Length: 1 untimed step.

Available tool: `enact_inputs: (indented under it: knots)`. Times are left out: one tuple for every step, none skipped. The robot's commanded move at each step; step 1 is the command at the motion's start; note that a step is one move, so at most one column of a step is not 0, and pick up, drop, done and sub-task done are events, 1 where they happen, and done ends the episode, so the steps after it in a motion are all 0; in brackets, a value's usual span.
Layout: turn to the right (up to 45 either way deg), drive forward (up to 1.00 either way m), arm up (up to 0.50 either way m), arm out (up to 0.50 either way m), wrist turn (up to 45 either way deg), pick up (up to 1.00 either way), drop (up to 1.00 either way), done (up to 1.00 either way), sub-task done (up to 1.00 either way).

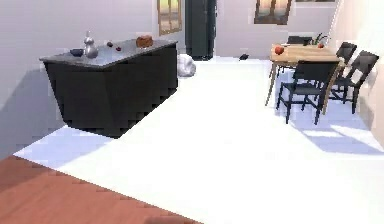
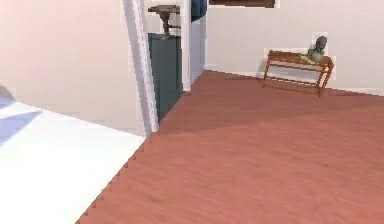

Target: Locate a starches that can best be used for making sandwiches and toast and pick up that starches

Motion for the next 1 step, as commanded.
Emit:
enact_inputs:
  knots:
    - [-3.0,0.0,0.0,0.0,0.0,0.0,0.0,0.0,0.0]
